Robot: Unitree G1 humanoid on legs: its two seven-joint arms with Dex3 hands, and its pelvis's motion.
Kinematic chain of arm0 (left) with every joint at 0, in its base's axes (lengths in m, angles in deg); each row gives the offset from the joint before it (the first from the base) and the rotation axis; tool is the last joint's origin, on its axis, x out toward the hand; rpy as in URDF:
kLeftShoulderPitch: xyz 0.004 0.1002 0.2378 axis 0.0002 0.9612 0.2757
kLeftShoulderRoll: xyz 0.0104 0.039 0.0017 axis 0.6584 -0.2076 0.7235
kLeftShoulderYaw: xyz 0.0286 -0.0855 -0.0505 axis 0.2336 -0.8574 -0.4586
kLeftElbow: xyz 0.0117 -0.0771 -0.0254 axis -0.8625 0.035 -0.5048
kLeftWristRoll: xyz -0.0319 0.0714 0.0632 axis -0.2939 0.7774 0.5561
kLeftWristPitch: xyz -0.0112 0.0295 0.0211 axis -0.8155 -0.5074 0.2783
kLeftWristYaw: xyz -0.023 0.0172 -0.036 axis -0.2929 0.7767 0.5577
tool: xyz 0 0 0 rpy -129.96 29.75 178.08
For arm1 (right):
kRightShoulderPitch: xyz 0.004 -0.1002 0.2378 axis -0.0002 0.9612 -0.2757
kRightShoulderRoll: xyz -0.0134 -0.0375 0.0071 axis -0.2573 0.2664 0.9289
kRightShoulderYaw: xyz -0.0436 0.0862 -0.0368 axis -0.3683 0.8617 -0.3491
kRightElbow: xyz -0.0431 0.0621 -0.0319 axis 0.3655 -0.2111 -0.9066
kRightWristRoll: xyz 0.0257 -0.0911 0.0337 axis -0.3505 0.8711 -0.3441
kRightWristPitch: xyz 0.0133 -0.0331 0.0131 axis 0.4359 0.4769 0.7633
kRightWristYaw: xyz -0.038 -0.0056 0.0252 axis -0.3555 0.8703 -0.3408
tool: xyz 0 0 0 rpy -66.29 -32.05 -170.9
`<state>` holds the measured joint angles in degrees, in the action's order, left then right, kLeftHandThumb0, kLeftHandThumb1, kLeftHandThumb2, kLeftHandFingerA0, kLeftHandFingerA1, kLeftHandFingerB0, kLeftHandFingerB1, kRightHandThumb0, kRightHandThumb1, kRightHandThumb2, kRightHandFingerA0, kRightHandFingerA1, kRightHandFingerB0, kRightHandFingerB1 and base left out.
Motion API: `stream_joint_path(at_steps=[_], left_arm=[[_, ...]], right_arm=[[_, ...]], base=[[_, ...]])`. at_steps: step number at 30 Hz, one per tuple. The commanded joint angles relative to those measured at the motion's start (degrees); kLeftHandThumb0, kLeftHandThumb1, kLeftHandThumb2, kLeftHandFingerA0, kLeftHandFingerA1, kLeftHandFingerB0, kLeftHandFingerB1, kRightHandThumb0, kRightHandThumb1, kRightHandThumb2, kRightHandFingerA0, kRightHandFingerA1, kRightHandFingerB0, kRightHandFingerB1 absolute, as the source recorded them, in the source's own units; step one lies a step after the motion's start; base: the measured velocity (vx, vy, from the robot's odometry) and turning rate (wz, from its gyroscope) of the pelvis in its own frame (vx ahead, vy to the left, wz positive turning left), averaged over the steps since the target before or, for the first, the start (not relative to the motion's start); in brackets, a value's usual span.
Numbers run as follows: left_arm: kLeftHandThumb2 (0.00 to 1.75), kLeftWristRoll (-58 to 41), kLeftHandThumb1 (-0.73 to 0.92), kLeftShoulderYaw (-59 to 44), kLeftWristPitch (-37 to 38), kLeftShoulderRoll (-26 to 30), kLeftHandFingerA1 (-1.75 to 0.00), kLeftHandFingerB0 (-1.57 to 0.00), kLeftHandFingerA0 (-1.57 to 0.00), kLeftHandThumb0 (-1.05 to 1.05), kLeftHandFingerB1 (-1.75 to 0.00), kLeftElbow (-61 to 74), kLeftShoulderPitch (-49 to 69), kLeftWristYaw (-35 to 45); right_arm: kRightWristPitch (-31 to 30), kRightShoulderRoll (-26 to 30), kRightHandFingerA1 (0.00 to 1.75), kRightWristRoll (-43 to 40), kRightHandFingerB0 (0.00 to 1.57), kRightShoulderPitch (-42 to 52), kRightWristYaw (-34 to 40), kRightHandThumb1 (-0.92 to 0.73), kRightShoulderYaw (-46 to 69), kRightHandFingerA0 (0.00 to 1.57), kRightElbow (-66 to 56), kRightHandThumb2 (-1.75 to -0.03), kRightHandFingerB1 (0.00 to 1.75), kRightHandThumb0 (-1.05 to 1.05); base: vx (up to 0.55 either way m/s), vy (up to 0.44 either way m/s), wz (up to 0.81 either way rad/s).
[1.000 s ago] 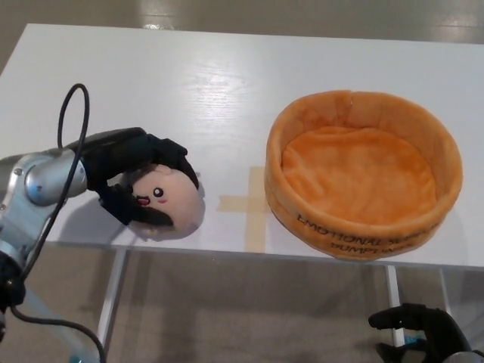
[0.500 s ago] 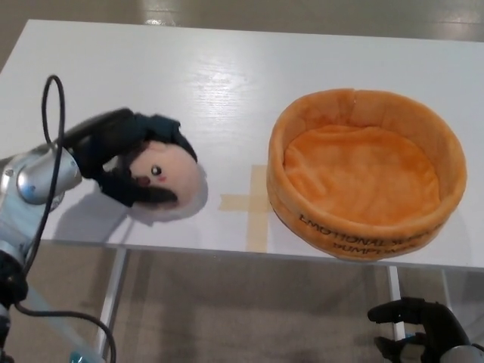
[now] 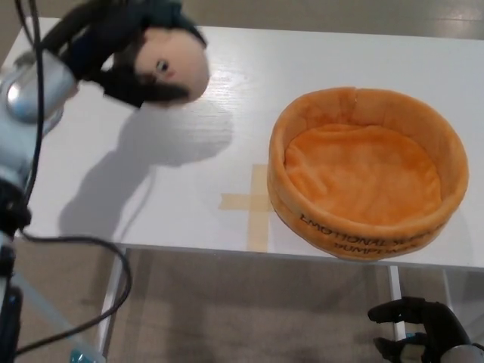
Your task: Use the left hand to pick up the pink round toy on the left and place it inside the orange plate on the desk.
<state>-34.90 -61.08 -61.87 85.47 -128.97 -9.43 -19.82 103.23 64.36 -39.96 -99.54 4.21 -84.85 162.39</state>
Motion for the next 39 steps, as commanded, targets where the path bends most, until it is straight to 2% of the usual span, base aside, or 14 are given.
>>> stream_joint_path(at_steps=[1, 6, 7, 8, 9, 12, 13, 15, 16, 24, 25, 30, 31, 39], left_arm=[[0.65, 2.4, 0.75, 2.4, -2.4, -3.4, -1.59, -0.75, -0.73, -0.29, -1.04, 1.0, -3.9, -1.9], [0.62, 4.2, 0.77, 5.4, -2.7, -7.4, -1.51, -0.86, -0.81, -0.29, -0.78, 0.1, -6.3, -3.9], [0.64, 4.9, 0.76, 6.3, -3.0, -8.8, -1.65, -0.69, -0.76, -0.28, -1.27, -0.3, -7.1, -4.4], [0.64, 5.7, 0.76, 7.4, -3.4, -10.4, -1.65, -0.69, -0.76, -0.28, -1.27, -0.8, -8.1, -4.9], [0.61, 6.4, 0.73, 8.4, -3.7, -11.9, -1.60, -0.80, -0.75, -0.28, -0.94, -1.4, -8.8, -5.4], [0.61, 7.2, 0.73, 9.9, -4.0, -13.8, -1.60, -0.80, -0.75, -0.28, -0.94, -2.6, -9.9, -6.4], [0.86, 7.9, 0.52, 10.8, -4.8, -15.1, -1.21, -0.72, -0.99, -0.33, -0.67, -3.0, -10.3, -7.1], [0.86, 8.4, 0.52, 11.5, -5.3, -16.2, -1.21, -0.72, -0.99, -0.33, -0.67, -3.4, -10.6, -7.6], [0.59, 10.1, 0.66, 13.9, -7.3, -19.4, -1.53, -0.79, -0.80, -0.22, -0.79, -4.4, -11.0, -8.2], [0.66, 12.3, 0.60, 18.2, -6.5, -24.8, -1.50, -0.89, -0.88, -0.22, -0.90, -8.2, -8.4, -13.2], [0.59, 12.4, 0.60, 18.9, -6.3, -25.6, -1.39, -0.83, -0.83, -0.18, -0.55, -8.9, -7.5, -13.3], [0.58, 12.2, 0.60, 20.8, -8.4, -27.0, -0.69, -0.37, -0.61, -0.36, -0.32, -11.1, -7.2, -8.1], [0.80, 12.7, 0.48, 21.7, -10.4, -27.3, -0.06, -0.07, 0.00, -0.76, -0.17, -11.6, -7.8, -5.4], [1.01, 13.4, 0.61, 24.8, -16.2, -27.0, 0.00, 0.00, 0.00, -1.00, -0.06, -9.4, -6.9, 2.2]], right_arm=[[-0.8, 0.1, 0.87, 0.4, 0.67, 0.3, 0.0, -0.56, -0.3, 0.65, 0.2, -0.56, 0.78, -0.13], [-0.3, -0.4, 0.89, 0.2, 0.68, 0.4, 0.5, -0.56, -0.2, 0.67, 0.0, -0.56, 0.79, -0.13], [-0.6, -0.5, 0.89, 0.2, 0.67, 0.3, 0.3, -0.57, -0.2, 0.66, 0.1, -0.56, 0.78, -0.14], [-0.9, -0.5, 0.89, 0.2, 0.67, 0.2, 0.1, -0.57, -0.2, 0.66, 0.1, -0.56, 0.78, -0.14], [-0.9, -0.5, 0.87, 0.3, 0.69, 0.2, 0.1, -0.56, -0.3, 0.64, 0.1, -0.56, 0.79, -0.15], [-0.8, -0.4, 0.87, 0.5, 0.69, 0.2, 0.1, -0.56, -0.4, 0.64, 0.1, -0.56, 0.79, -0.15], [-0.9, -0.5, 0.87, 0.4, 0.69, 0.1, 0.2, -0.56, -0.4, 0.64, 0.2, -0.56, 0.79, -0.16], [-0.9, -0.6, 0.87, 0.4, 0.69, 0.1, 0.2, -0.56, -0.4, 0.64, 0.2, -0.56, 0.79, -0.16], [-0.4, -1.0, 0.87, 0.0, 0.68, 0.6, -0.1, -0.55, -0.1, 0.64, 0.2, -0.57, 0.80, -0.14], [0.3, -2.0, 0.85, 0.3, 0.65, 2.4, 0.3, -0.56, -0.5, 0.62, 0.2, -0.56, 0.78, -0.15], [0.5, -2.2, 0.87, 0.3, 0.67, 3.1, 0.4, -0.56, -0.6, 0.63, 0.1, -0.56, 0.79, -0.15], [0.4, -2.3, 0.86, 0.3, 0.66, 3.8, 0.3, -0.56, -0.6, 0.64, 0.0, -0.56, 0.78, -0.17], [0.1, -2.3, 0.83, 0.4, 0.68, 3.7, 0.4, -0.55, -0.7, 0.61, 0.0, -0.57, 0.77, -0.17], [1.0, -2.5, 0.88, 0.4, 0.67, 4.4, 0.8, -0.55, -0.8, 0.65, -0.2, -0.56, 0.79, -0.16]], base=[[0.00, 0.000, 0.00], [0.00, 0.000, 0.00], [0.00, 0.000, 0.00], [0.00, 0.000, 0.00], [0.00, 0.000, 0.00], [0.00, 0.000, 0.00], [0.00, 0.000, 0.00], [0.00, 0.000, 0.00], [0.00, 0.000, 0.00], [0.00, 0.000, 0.00], [0.00, 0.000, 0.00], [0.00, 0.000, 0.00], [0.00, 0.000, 0.00], [0.00, 0.000, 0.00]])
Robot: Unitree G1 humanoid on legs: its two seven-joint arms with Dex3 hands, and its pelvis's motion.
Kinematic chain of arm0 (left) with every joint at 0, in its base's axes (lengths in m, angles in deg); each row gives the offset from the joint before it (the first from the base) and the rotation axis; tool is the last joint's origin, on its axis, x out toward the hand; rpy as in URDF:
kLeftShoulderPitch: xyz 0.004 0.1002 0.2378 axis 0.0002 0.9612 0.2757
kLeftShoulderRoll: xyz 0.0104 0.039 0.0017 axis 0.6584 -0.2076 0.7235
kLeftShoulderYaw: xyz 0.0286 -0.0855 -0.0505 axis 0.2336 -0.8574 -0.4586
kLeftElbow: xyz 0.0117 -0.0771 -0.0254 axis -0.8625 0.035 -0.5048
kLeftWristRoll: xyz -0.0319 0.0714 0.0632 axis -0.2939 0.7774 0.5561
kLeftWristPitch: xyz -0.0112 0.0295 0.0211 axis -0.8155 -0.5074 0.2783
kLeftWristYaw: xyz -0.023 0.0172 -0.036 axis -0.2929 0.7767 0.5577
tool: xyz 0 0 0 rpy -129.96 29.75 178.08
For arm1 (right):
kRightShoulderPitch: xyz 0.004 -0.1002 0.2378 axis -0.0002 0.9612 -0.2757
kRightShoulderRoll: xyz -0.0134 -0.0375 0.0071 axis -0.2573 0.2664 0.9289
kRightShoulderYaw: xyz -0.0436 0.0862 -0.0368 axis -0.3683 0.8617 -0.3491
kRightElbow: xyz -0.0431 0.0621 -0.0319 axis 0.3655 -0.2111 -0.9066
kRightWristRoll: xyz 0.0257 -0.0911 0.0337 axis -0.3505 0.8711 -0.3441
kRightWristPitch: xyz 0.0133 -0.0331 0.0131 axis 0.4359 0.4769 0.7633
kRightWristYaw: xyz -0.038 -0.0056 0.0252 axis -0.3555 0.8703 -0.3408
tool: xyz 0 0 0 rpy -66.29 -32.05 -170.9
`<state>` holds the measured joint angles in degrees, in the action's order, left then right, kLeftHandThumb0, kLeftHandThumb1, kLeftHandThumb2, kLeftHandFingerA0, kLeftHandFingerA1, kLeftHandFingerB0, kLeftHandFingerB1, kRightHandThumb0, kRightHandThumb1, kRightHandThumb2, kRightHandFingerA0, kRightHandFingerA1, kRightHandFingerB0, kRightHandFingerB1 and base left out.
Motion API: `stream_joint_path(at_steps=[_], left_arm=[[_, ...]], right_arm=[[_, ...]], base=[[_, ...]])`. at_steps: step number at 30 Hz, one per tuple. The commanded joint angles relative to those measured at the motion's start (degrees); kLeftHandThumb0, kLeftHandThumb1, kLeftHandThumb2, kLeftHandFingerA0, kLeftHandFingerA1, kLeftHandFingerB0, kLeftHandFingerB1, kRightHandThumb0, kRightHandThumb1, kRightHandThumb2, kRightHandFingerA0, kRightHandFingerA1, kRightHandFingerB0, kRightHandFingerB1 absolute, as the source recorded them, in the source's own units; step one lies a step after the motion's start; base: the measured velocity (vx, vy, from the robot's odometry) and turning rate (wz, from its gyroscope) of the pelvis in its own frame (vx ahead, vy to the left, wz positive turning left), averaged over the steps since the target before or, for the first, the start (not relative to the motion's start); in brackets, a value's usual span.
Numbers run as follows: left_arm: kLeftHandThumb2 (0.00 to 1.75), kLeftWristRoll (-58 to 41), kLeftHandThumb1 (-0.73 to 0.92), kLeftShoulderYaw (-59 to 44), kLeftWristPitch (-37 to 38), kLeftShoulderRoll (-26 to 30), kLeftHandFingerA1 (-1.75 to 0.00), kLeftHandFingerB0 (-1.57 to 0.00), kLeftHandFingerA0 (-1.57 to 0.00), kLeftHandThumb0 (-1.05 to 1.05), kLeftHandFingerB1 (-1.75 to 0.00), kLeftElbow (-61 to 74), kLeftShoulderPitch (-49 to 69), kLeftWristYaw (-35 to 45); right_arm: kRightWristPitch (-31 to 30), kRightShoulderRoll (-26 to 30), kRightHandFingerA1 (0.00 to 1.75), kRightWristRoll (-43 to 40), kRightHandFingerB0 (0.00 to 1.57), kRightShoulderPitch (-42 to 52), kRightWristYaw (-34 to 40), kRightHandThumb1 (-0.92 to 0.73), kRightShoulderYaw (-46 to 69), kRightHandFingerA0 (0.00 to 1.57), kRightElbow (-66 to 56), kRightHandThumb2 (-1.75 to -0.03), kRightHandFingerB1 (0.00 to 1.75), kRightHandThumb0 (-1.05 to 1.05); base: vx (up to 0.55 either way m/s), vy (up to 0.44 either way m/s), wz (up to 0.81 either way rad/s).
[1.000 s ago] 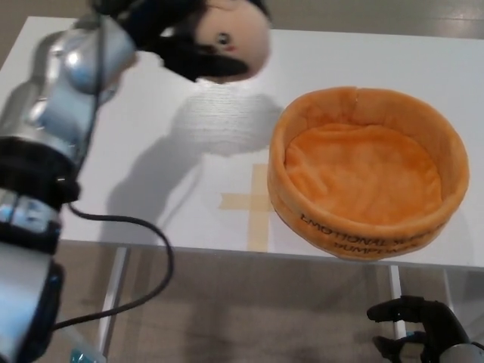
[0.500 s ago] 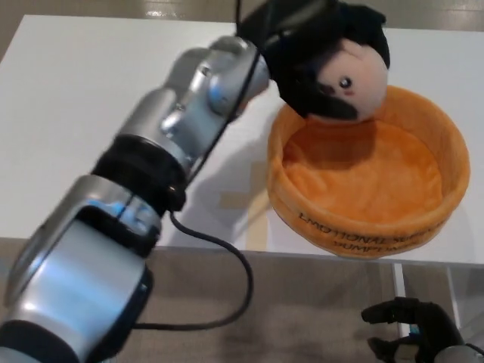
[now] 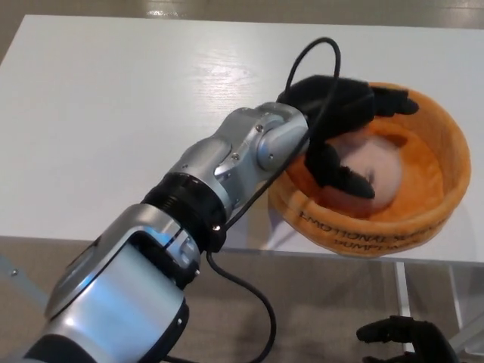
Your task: Use the left hand to pick up the pink round toy on the left and place it inside the orange plate on the desk.
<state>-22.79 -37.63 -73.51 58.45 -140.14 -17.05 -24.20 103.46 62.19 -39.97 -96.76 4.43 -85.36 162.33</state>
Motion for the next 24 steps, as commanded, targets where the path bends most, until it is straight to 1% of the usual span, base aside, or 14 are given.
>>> stream_joint_path(at_steps=[1, 5, 6, 7, 8, 10, 12, 13, 15, 16, 17, 22, 23, 24], left_arm=[[1.01, 1.3, 0.61, 1.4, -5.2, 0.2, 0.00, 0.00, 0.00, -1.00, -0.06, 2.4, 0.8, 7.0], [1.01, 0.5, 0.59, 0.9, -6.2, 0.6, 0.00, 0.00, 0.00, -1.00, -0.03, 4.1, 1.3, 9.2], [1.00, 0.4, 0.58, 0.9, -6.5, 0.6, 0.00, 0.00, 0.00, -0.99, -0.03, 4.5, 1.4, 9.6], [1.00, 0.4, 0.58, 0.9, -7.0, 0.7, 0.00, 0.00, 0.00, -0.99, -0.03, 5.1, 1.6, 10.2], [0.99, 0.5, 0.55, 1.0, -7.1, 0.8, 0.00, 0.00, 0.00, -0.97, -0.02, 5.3, 1.6, 10.5], [0.97, 0.4, 0.50, 0.8, -7.4, 1.0, 0.00, 0.00, 0.00, -0.94, 0.00, 5.9, 1.7, 11.5], [0.96, 0.2, 0.50, 0.7, -7.8, 1.0, 0.00, 0.00, 0.00, -0.93, 0.00, 6.2, 1.7, 12.4], [0.66, 0.1, 0.62, 0.6, -8.0, 1.2, 0.00, 0.00, 0.00, -1.05, -0.04, 6.6, 1.7, 13.0], [0.66, -0.1, 0.62, 0.4, -8.2, 1.3, 0.00, 0.00, 0.00, -1.05, -0.04, 7.1, 1.8, 13.7], [0.62, -0.8, 0.60, -0.3, -7.8, 1.4, 0.00, 0.00, 0.00, -1.02, 0.00, 7.4, 1.9, 13.7], [0.91, -1.9, 0.47, -1.5, -7.3, 2.0, -0.01, 0.00, 0.00, -0.88, 0.00, 8.8, 1.9, 13.8], [0.91, -4.1, 0.49, -4.9, -8.2, 5.2, 0.00, 0.00, 0.00, -0.89, 0.00, 19.4, 2.7, 17.4], [0.61, -4.6, 0.60, -5.7, -9.4, 5.9, 0.00, 0.00, 0.00, -0.97, -0.01, 22.9, 3.4, 19.0], [0.61, -4.7, 0.60, -5.9, -9.9, 6.1, 0.00, 0.00, 0.00, -0.97, -0.01, 24.1, 3.6, 19.6]], right_arm=[[0.6, -0.4, 0.88, 0.2, 0.67, 1.6, 0.4, -0.55, -0.2, 0.65, -0.1, -0.56, 0.79, -0.16], [0.6, -0.5, 0.91, 0.5, 0.68, 1.8, 0.9, -0.55, -0.5, 0.68, -0.2, -0.56, 0.78, -0.16], [0.8, -0.5, 0.99, 0.6, 0.69, 2.0, 1.0, -0.55, -0.6, 0.74, -0.2, -0.55, 0.79, -0.15], [1.0, -0.6, 0.99, 0.6, 0.69, 2.2, 1.1, -0.55, -0.7, 0.74, -0.2, -0.55, 0.79, -0.15], [1.1, -0.6, 0.94, 0.5, 0.68, 2.3, 1.1, -0.55, -0.6, 0.71, -0.2, -0.56, 0.79, -0.14], [1.2, -0.8, 0.94, 0.2, 0.68, 2.5, 1.0, -0.54, -0.4, 0.69, -0.2, -0.57, 0.80, -0.15], [1.3, -0.9, 0.92, 0.1, 0.69, 2.7, 1.2, -0.54, -0.4, 0.67, -0.2, -0.57, 0.80, -0.16], [1.3, -0.9, 0.92, 0.2, 0.69, 2.8, 1.3, -0.54, -0.5, 0.66, -0.2, -0.57, 0.81, -0.15], [1.3, -0.9, 0.92, 0.1, 0.69, 2.9, 1.3, -0.54, -0.5, 0.66, -0.2, -0.57, 0.81, -0.15], [1.4, -0.9, 0.88, 0.1, 0.67, 2.9, 0.9, -0.56, -0.5, 0.61, -0.2, -0.56, 0.80, -0.16], [1.4, -0.8, 0.86, 0.0, 0.68, 3.0, 0.6, -0.56, -0.5, 0.61, -0.2, -0.56, 0.80, -0.17], [1.3, -0.8, 0.86, 0.0, 0.69, 2.8, 0.7, -0.55, -0.5, 0.62, -0.2, -0.56, 0.80, -0.18], [1.3, -0.8, 0.86, 0.1, 0.68, 2.8, 0.7, -0.55, -0.6, 0.62, -0.1, -0.56, 0.80, -0.18], [1.3, -0.7, 0.86, 0.1, 0.68, 2.8, 0.7, -0.55, -0.6, 0.62, -0.1, -0.56, 0.80, -0.18]], base=[[0.00, 0.000, 0.00], [0.00, 0.000, 0.00], [0.00, 0.000, 0.00], [0.00, 0.000, 0.00], [0.00, 0.000, 0.00], [0.00, 0.000, 0.00], [0.00, 0.000, 0.00], [0.00, 0.000, 0.00], [0.00, 0.000, 0.00], [0.00, 0.000, 0.00], [0.00, 0.000, 0.00], [0.00, 0.000, 0.00], [0.00, 0.000, 0.00], [0.00, 0.000, 0.00]])
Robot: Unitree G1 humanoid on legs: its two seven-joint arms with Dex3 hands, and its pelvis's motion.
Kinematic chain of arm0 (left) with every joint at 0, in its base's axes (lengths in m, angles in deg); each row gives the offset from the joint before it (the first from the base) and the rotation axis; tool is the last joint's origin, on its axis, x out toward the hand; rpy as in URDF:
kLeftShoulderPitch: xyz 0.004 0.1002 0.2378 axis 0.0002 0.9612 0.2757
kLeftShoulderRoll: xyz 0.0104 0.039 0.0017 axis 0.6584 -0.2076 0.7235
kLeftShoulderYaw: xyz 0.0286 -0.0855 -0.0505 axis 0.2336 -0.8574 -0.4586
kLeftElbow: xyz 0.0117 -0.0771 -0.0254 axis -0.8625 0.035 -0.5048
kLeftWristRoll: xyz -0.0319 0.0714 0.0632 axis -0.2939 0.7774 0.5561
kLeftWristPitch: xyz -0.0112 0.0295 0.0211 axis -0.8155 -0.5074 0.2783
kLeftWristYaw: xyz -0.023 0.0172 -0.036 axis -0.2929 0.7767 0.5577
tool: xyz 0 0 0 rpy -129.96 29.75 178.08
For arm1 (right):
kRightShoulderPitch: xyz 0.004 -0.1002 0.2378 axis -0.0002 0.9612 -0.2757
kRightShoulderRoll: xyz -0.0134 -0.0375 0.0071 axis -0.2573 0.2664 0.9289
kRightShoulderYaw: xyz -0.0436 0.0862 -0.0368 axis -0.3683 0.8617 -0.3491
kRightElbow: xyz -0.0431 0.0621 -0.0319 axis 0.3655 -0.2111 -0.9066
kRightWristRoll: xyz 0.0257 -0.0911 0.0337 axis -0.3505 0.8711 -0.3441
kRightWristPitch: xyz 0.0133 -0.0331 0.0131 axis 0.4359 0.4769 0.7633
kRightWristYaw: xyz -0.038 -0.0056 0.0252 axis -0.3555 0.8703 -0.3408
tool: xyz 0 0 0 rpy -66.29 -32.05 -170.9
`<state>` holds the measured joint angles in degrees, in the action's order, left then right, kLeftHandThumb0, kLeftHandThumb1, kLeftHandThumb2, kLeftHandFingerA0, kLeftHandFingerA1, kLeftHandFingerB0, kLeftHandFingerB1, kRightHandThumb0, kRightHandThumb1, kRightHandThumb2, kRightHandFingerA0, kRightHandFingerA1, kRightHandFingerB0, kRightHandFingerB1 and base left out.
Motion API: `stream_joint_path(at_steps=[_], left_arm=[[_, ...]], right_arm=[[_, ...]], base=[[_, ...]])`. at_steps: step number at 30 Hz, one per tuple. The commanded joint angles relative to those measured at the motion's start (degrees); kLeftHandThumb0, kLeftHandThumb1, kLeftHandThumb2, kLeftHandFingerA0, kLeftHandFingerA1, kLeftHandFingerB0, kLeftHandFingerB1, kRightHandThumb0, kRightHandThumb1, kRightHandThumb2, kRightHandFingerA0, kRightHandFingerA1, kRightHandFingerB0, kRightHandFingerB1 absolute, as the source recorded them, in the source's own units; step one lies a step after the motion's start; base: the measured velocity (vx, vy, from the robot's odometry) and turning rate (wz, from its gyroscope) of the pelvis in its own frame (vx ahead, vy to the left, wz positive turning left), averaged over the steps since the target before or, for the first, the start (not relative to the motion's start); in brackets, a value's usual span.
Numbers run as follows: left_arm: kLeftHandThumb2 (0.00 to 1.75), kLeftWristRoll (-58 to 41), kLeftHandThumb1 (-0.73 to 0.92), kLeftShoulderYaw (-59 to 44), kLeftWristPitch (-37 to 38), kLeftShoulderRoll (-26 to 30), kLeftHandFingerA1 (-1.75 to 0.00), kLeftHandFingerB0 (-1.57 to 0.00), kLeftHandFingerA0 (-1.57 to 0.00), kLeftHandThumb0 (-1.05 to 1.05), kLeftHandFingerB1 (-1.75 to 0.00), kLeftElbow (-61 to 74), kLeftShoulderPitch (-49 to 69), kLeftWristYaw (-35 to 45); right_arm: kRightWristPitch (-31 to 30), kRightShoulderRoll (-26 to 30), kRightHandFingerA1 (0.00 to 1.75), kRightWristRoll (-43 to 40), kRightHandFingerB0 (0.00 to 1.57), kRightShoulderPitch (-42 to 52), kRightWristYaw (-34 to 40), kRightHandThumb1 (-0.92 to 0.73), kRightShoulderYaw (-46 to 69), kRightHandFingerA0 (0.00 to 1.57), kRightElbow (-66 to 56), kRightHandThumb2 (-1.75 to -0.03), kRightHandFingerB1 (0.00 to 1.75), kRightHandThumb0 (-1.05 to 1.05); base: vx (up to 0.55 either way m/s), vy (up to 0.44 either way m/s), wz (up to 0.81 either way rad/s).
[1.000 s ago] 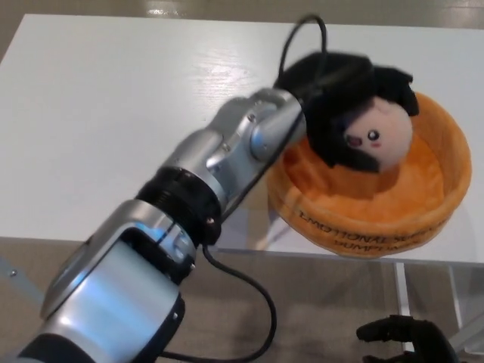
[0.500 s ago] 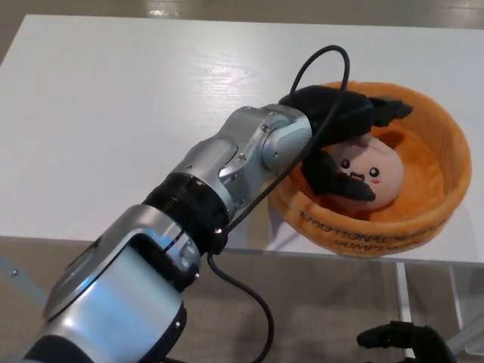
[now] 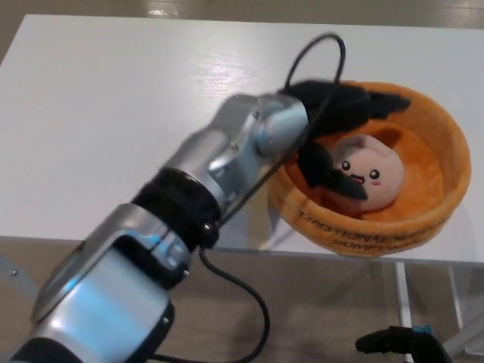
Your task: Use the left hand to pick up the pink round toy on the left and place it inside the orange plate on the desk.
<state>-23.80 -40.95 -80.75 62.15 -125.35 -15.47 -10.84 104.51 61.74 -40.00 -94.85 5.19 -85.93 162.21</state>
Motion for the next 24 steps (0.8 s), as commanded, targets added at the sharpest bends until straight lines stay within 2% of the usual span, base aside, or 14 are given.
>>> stream_joint_path(at_steps=[1, 6, 7, 12, 13, 14, 15, 16, 17, 19, 20, 21, 23, 24], left_arm=[[0.63, -4.4, 0.60, -3.3, -2.8, 3.1, 0.00, 0.00, 0.00, -0.99, -0.01, 12.3, 2.5, 7.1], [0.61, -8.1, 0.62, -7.6, -4.7, 7.9, 0.00, 0.00, 0.00, -1.00, -0.01, 29.1, 4.8, 12.2], [0.64, -9.6, 0.56, -9.0, -5.4, 8.9, 0.00, 0.00, 0.00, -0.97, -0.05, 32.5, 5.4, 13.2], [0.67, -17.0, 0.52, -15.9, -7.3, 14.0, 0.00, 0.00, 0.00, -1.01, -0.05, 45.9, 8.2, 17.3], [0.86, -18.4, 0.45, -17.3, -7.2, 15.1, 0.00, 0.00, 0.00, -0.81, -0.03, 47.8, 8.8, 17.8], [0.86, -19.4, 0.45, -18.3, -7.1, 15.9, 0.00, 0.00, 0.00, -0.81, -0.03, 49.2, 9.3, 18.1], [0.79, -21.9, 0.43, -20.3, -6.0, 17.1, -0.02, -0.02, 0.00, -0.70, -0.09, 51.3, 10.9, 18.3], [0.79, -23.1, 0.43, -21.2, -5.4, 17.4, -0.02, -0.02, 0.00, -0.70, -0.09, 52.0, 11.8, 18.3], [0.64, -27.1, 0.37, -23.3, -5.2, 18.2, -0.17, -0.08, 0.00, -0.35, -0.29, 54.6, 14.7, 19.3], [0.64, -29.9, 0.37, -24.7, -5.2, 18.8, -0.17, -0.08, 0.00, -0.35, -0.29, 56.4, 16.7, 20.1], [0.62, -34.0, 0.39, -26.6, -6.0, 19.4, -0.22, -0.12, 0.00, -0.22, -0.33, 59.5, 20.1, 21.4], [0.59, -37.9, 0.52, -28.3, -7.8, 20.3, -0.29, -0.19, -0.06, -0.04, -0.30, 62.9, 23.7, 23.1], [0.59, -39.5, 0.52, -29.0, -8.6, 20.8, -0.29, -0.19, -0.06, -0.04, -0.30, 64.4, 25.0, 23.7], [0.59, -41.1, 0.63, -29.8, -8.4, 21.3, -0.37, -0.31, -0.11, 0.10, -0.31, 65.5, 26.8, 24.2]], right_arm=[[0.4, -0.2, 0.87, 0.2, 0.69, 0.9, -0.2, -0.55, -0.1, 0.62, 0.0, -0.56, 0.80, -0.17], [0.4, -0.2, 0.87, 0.1, 0.69, 0.7, -0.1, -0.54, 0.1, 0.62, 0.1, -0.57, 0.80, -0.17], [0.4, -0.2, 0.88, 0.0, 0.69, 0.7, 0.0, -0.53, 0.1, 0.64, 0.1, -0.58, 0.80, -0.17], [0.3, -0.1, 0.90, 0.1, 0.69, 0.2, 0.1, -0.54, 0.1, 0.66, 0.0, -0.57, 0.80, -0.15], [0.3, 0.0, 0.90, 0.2, 0.68, 0.0, 0.1, -0.54, 0.0, 0.67, 0.0, -0.56, 0.80, -0.15], [0.3, 0.1, 0.90, 0.3, 0.68, -0.2, 0.1, -0.54, -0.1, 0.67, 0.0, -0.56, 0.80, -0.15], [-0.3, 0.3, 0.85, 0.3, 0.67, -0.8, 0.0, -0.55, -0.1, 0.63, 0.0, -0.56, 0.77, -0.18], [-0.7, 0.3, 0.85, 0.3, 0.67, -1.2, 0.0, -0.55, -0.1, 0.63, 0.0, -0.56, 0.77, -0.18], [-0.9, 0.4, 0.85, 0.2, 0.67, -1.4, -0.3, -0.56, 0.0, 0.62, 0.1, -0.56, 0.78, -0.17], [-1.0, 0.4, 0.85, 0.1, 0.67, -1.6, -0.4, -0.56, 0.1, 0.62, 0.1, -0.56, 0.78, -0.17], [-0.8, 0.5, 0.86, -0.1, 0.66, -1.6, -0.7, -0.56, 0.3, 0.62, 0.1, -0.56, 0.78, -0.16], [-0.7, 0.5, 0.87, 0.0, 0.68, -1.7, -0.4, -0.55, 0.2, 0.65, 0.1, -0.56, 0.79, -0.17], [-0.7, 0.5, 0.87, 0.0, 0.68, -1.7, -0.3, -0.55, 0.2, 0.65, 0.1, -0.56, 0.79, -0.17], [-0.6, 0.5, 0.86, 0.0, 0.68, -1.7, -0.3, -0.55, 0.2, 0.64, 0.2, -0.56, 0.79, -0.17]], base=[[0.00, 0.000, 0.00], [0.00, 0.000, 0.00], [0.00, 0.000, 0.00], [0.00, 0.000, 0.00], [0.00, 0.000, 0.00], [0.00, 0.000, 0.00], [0.00, 0.000, 0.00], [0.00, 0.000, 0.00], [0.00, 0.000, 0.00], [0.00, 0.000, 0.00], [0.00, 0.000, 0.00], [0.00, 0.000, 0.00], [0.00, 0.000, 0.00], [0.00, 0.000, 0.00]])
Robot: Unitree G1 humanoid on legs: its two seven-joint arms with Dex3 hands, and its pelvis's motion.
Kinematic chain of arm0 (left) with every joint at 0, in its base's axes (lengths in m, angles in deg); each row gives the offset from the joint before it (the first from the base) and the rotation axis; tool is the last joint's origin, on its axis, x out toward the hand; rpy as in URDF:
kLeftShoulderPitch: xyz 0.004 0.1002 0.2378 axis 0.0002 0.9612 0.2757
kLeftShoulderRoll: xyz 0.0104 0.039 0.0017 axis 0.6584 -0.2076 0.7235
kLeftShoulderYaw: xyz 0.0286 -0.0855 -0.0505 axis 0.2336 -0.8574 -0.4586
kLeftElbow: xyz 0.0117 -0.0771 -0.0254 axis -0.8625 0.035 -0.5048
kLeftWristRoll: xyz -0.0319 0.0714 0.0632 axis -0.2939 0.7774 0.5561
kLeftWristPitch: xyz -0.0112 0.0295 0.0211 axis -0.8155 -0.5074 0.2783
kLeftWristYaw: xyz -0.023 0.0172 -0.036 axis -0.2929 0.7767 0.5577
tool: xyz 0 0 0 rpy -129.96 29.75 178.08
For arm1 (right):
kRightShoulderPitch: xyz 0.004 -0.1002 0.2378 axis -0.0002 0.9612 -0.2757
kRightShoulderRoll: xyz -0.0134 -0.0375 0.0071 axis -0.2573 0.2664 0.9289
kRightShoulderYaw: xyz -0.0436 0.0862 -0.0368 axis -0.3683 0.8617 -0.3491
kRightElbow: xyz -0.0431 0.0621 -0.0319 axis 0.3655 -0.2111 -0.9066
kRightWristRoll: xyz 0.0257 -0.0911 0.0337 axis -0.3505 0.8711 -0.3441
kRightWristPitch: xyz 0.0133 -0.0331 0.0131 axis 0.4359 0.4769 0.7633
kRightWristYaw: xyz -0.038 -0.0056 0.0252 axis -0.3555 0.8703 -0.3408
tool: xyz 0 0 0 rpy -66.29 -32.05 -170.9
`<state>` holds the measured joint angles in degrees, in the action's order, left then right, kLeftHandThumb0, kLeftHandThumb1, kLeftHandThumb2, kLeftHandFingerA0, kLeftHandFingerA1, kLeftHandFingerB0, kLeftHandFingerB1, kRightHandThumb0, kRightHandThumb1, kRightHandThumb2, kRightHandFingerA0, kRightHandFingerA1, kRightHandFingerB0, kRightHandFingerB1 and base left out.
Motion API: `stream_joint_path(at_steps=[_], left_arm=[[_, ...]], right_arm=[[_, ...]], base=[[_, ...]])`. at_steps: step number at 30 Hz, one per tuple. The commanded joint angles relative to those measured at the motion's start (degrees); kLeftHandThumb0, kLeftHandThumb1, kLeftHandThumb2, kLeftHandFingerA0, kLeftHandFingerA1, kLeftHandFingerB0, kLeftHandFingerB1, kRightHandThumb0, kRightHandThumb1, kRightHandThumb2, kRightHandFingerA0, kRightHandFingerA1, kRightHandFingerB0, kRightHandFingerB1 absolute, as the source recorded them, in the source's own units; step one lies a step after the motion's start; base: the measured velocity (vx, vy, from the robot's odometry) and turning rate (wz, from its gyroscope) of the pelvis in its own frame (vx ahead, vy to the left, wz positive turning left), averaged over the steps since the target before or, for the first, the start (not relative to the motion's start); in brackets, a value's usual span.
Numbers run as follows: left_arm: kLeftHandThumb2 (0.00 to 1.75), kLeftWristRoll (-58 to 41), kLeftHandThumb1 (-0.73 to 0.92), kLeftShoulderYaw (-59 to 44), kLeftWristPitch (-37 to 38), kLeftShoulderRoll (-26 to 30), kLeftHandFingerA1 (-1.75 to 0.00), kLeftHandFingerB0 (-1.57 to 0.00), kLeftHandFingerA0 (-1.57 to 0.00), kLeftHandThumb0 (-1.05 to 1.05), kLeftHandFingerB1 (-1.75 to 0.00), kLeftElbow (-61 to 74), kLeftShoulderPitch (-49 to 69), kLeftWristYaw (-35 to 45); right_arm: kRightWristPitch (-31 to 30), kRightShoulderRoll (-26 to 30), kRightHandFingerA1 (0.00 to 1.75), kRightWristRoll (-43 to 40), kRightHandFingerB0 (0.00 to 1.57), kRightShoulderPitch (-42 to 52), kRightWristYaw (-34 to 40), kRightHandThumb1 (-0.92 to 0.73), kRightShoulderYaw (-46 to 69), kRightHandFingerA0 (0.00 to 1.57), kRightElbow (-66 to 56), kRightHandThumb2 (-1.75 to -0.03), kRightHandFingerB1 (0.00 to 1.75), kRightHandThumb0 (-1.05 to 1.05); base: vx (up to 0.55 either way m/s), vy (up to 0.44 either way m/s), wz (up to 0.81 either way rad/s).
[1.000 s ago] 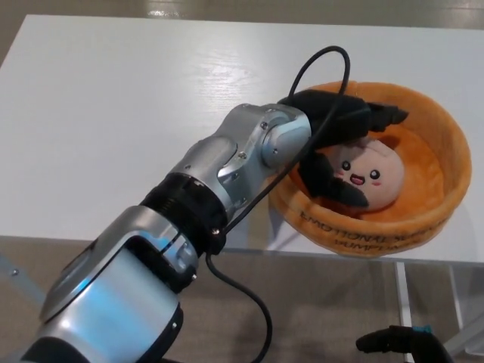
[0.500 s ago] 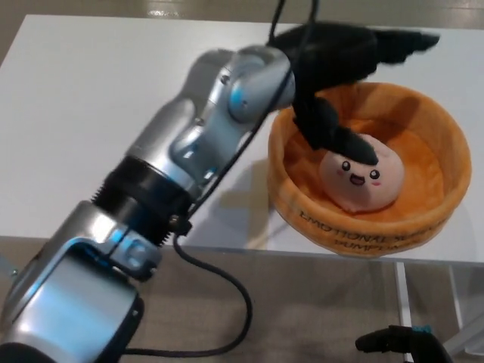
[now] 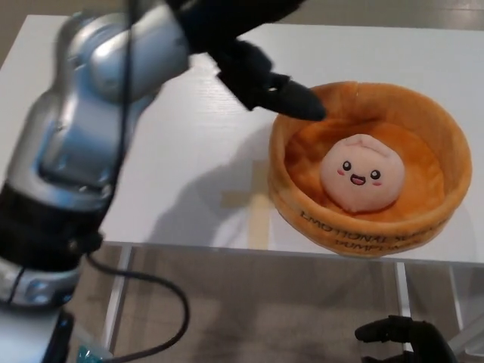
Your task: Use the left hand to pick up the pink round toy on the left and place it inside the orange plate on the desk.
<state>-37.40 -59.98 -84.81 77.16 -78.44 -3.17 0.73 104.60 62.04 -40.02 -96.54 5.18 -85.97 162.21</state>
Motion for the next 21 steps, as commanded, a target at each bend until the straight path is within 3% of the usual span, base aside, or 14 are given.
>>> stream_joint_path(at_steps=[1, 2, 4, 5, 6, 9, 10, 21], left_arm=[[0.59, -28.7, 0.63, -11.3, -4.3, 6.6, -0.37, -0.31, -0.11, 0.10, -0.31, 19.5, 15.9, 13.1], [0.99, -30.9, 0.52, -12.7, -5.0, 7.5, -0.49, -0.27, -0.06, 0.20, -0.52, 22.7, 20.2, 13.7], [0.99, -33.1, 0.52, -14.2, -6.1, 8.5, -0.49, -0.27, -0.06, 0.20, -0.52, 26.5, 24.9, 14.2], [0.81, -35.0, 0.66, -15.1, -6.0, 8.8, -0.38, -0.52, -0.16, 0.29, -0.38, 28.4, 28.1, 14.5], [1.08, -38.6, 0.53, -16.6, -5.3, 9.0, -0.51, -0.44, -0.12, 0.23, -0.58, 30.3, 33.1, 15.5], [1.05, -42.6, 0.51, -18.7, -3.4, 8.7, -0.51, -0.48, -0.14, 0.20, -0.60, 31.8, 40.5, 16.8], [0.85, -43.0, 0.63, -19.4, -2.0, 8.3, -0.41, -0.62, -0.28, 0.19, -0.43, 32.3, 43.4, 16.8], [0.80, -47.5, 0.71, -22.8, -1.6, 7.4, -0.41, -0.65, -0.34, 0.12, -0.47, 32.3, 66.1, 20.5]], right_arm=[[-0.7, 0.2, 0.86, -0.1, 0.68, 0.0, -0.3, -0.55, 0.3, 0.64, 0.2, -0.56, 0.79, -0.17], [-0.7, 0.3, 0.86, 0.0, 0.68, 0.1, -0.3, -0.54, 0.3, 0.64, 0.2, -0.57, 0.79, -0.17], [-0.7, 0.5, 0.86, 0.1, 0.68, 0.2, -0.3, -0.54, 0.2, 0.64, 0.3, -0.57, 0.79, -0.17], [-0.8, 0.5, 0.85, 0.2, 0.67, 0.2, -0.3, -0.55, 0.1, 0.63, 0.3, -0.56, 0.78, -0.17], [-0.8, 0.7, 0.85, 0.2, 0.67, 0.2, -0.4, -0.56, 0.1, 0.63, 0.3, -0.56, 0.78, -0.16], [-1.2, 0.9, 0.84, 0.3, 0.67, -0.2, -0.4, -0.56, 0.0, 0.62, 0.3, -0.56, 0.77, -0.17], [-1.4, 0.9, 0.83, 0.4, 0.67, -0.3, -0.4, -0.56, -0.1, 0.62, 0.3, -0.56, 0.77, -0.18], [-1.4, 1.2, 0.85, 0.0, 0.68, -1.1, -1.2, -0.56, 0.2, 0.62, 0.4, -0.56, 0.79, -0.19]], base=[[0.00, 0.000, 0.00], [0.00, 0.000, 0.00], [0.00, 0.000, 0.00], [0.00, 0.000, 0.00], [0.00, 0.000, 0.00], [0.00, 0.000, 0.00], [0.00, 0.000, 0.00], [0.00, 0.000, 0.00]])
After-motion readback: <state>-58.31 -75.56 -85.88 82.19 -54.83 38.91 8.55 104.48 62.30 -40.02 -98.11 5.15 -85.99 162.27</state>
